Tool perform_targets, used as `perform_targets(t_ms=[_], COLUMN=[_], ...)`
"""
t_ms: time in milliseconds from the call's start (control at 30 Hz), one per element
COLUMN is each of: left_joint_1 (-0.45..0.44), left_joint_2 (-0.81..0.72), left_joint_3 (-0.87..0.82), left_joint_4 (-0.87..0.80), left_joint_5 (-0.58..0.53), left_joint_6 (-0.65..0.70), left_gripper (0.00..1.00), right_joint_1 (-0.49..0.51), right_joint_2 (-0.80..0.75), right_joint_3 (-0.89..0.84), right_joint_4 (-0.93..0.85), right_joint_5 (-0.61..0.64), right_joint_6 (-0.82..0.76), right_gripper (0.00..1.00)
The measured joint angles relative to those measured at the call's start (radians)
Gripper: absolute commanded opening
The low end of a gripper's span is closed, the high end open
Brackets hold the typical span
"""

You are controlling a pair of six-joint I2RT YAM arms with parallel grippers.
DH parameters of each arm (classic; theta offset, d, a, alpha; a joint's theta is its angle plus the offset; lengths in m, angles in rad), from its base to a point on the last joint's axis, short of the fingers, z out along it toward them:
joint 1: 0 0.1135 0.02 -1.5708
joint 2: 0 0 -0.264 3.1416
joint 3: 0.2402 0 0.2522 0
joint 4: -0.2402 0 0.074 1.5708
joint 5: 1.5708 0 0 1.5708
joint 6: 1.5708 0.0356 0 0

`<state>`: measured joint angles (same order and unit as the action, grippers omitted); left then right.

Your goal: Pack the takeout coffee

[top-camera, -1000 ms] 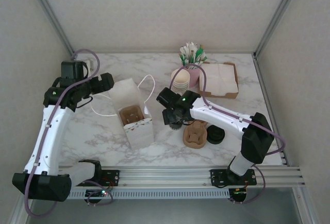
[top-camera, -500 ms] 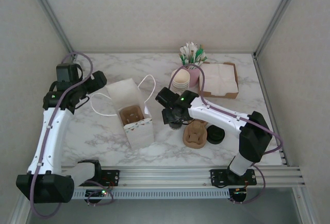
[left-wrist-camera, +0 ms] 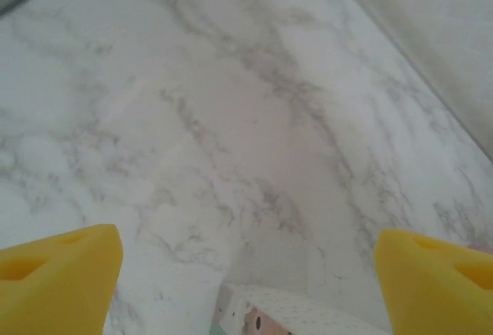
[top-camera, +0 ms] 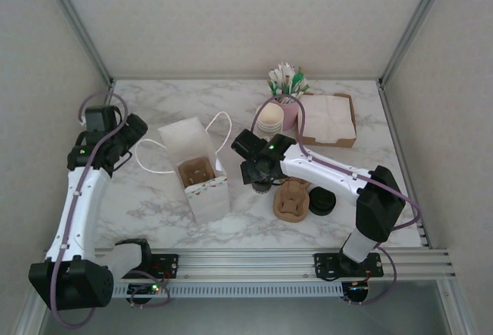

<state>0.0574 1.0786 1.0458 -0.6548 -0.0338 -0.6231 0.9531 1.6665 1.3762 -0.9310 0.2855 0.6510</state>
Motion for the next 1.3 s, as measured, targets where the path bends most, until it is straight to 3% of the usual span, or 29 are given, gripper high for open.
perform_targets(t_ms=[267,433,667,867,1033,1300], left_joint_1=[0.003,0.005,-0.008,-0.133,-0.217,-0.335], left_joint_2=[-0.019,-0.071,-0.124,-0.183,-0.234,-0.328], left_joint_3=[-0.237,-0.39,-0.465,-0.535,-0.56,-0.655], left_joint_4=[0.03,0.076,0.113,0.119,0.101,0.071], left_joint_5=[0.013,0.065,0.145,0.156,0.137,0.11], left_joint_6=[-0.212,-0.312,-0.385,-0.467,-0.536,-0.624], left_gripper=[0.85,0.81,0.71,0.65,0.51,0.46], right_joint_1=[0.0,-0.003,-0.004,-0.005,-0.005,-0.005], right_joint_2=[0.0,0.014,0.028,0.028,0.025,-0.074], right_joint_3=[0.006,0.011,0.018,0.021,0.024,0.064], right_joint_4=[0.001,0.0,0.001,0.0,-0.01,-0.041], right_joint_5=[0.002,0.009,0.009,0.018,0.031,0.035], right_joint_6=[0.0,0.0,0.0,0.0,-0.004,-0.015], right_gripper=[0.81,0.8,0.76,0.69,0.67,0.67])
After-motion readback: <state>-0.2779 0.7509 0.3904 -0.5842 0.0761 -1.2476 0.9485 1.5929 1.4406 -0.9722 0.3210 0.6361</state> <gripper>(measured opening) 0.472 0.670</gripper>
